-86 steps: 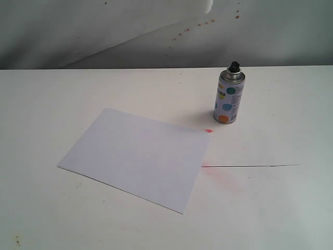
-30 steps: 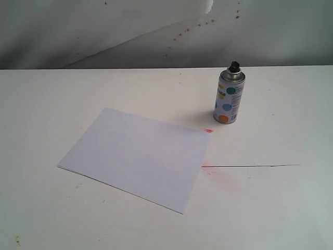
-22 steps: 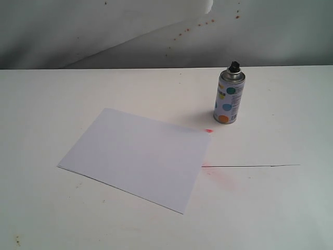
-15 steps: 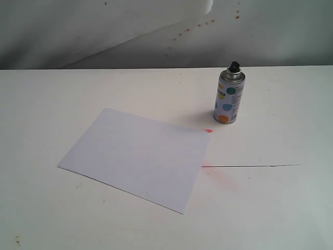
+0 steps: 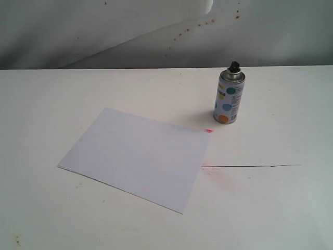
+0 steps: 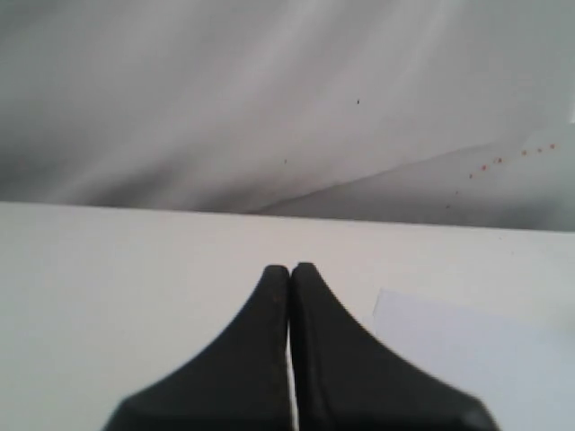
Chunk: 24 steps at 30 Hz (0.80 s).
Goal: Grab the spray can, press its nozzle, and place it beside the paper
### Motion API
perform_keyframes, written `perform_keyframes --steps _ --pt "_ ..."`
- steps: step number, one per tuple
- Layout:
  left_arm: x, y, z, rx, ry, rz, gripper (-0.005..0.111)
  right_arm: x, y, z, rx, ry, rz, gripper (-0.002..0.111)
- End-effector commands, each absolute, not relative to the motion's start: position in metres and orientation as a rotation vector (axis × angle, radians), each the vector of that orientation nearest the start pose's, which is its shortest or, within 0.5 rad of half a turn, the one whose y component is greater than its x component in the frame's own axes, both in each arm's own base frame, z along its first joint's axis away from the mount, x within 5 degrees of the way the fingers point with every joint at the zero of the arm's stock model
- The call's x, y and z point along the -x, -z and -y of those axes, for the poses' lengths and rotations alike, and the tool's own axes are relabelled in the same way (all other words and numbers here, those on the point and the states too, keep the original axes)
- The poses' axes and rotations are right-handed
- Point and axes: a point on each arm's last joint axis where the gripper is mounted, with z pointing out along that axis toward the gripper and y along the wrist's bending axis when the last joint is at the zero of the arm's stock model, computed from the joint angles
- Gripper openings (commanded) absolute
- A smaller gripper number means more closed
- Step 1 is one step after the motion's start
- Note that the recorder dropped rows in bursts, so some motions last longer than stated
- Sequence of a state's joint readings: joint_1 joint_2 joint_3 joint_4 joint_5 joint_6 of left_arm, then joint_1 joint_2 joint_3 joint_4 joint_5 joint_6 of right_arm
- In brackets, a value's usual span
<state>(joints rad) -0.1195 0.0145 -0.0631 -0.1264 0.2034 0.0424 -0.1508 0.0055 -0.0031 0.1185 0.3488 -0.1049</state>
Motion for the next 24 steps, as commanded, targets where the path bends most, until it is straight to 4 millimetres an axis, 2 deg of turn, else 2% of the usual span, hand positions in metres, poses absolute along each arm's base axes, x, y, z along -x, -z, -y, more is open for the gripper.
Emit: perform_keyframes --steps 1,11,24 --pt "-0.0538 -0.1912 0.009 -0.043 0.179 -1.756 0.0 -0.0532 -0.1816 0.0047 -0.108 0.075 -1.831 0.001" --pt "-0.0539 -0.1866 0.0082 -0.116 0.12 -1.775 0.0 -0.0532 -0.1816 0.0047 -0.105 0.076 -1.832 0.001" --pt "-0.0538 -0.1866 0.0089 -0.132 0.126 -1.774 0.0 -0.0532 -0.1816 0.0047 -0.105 0.076 -1.832 0.001"
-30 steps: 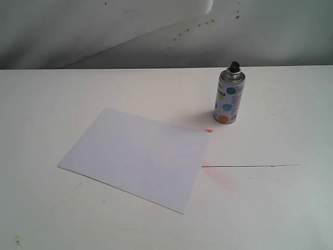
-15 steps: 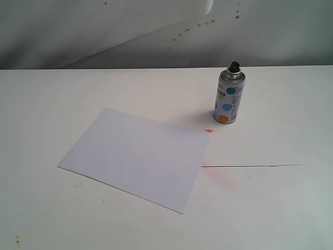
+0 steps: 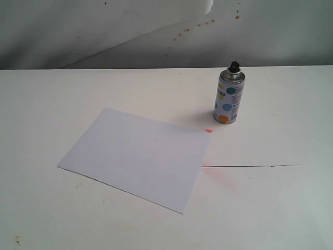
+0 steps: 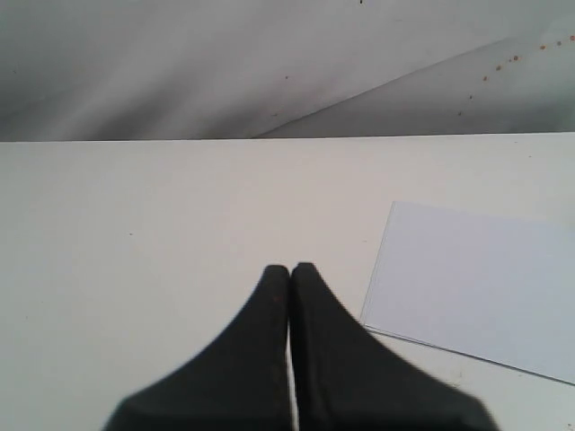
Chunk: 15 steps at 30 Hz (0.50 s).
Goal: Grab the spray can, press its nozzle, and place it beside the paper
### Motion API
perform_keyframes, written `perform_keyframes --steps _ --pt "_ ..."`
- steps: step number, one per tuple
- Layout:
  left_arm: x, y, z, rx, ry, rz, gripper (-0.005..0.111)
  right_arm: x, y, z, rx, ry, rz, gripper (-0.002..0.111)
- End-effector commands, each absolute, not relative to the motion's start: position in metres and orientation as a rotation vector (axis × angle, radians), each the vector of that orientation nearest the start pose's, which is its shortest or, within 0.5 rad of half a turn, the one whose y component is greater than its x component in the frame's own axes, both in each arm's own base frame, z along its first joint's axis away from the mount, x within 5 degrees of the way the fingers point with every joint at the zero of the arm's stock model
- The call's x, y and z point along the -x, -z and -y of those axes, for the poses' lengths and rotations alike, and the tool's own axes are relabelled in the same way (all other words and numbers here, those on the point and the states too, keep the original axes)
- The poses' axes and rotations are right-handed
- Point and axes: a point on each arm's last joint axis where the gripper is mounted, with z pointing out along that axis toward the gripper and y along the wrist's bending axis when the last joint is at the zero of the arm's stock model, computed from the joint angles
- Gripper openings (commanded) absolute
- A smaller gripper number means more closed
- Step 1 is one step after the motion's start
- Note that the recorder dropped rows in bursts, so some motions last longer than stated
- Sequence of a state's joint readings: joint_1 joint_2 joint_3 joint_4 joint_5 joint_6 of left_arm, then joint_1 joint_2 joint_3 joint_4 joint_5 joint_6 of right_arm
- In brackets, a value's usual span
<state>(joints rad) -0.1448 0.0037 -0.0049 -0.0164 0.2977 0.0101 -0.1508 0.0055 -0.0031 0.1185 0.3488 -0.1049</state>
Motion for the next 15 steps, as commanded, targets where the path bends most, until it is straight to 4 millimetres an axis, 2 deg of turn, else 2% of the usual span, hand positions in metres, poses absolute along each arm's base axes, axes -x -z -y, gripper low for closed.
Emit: perform_keyframes --steps 1,15 --pt "-0.0538 -0.1866 0.0091 -0.136 0.129 -1.774 0.0 -0.0532 -0.1816 0.0047 -0.105 0.076 -1.832 0.001" --pt "-0.0537 -0.1866 0.0093 -0.138 0.131 -1.773 0.0 -0.0532 -0.1816 0.0047 -0.105 0.077 -1.832 0.001"
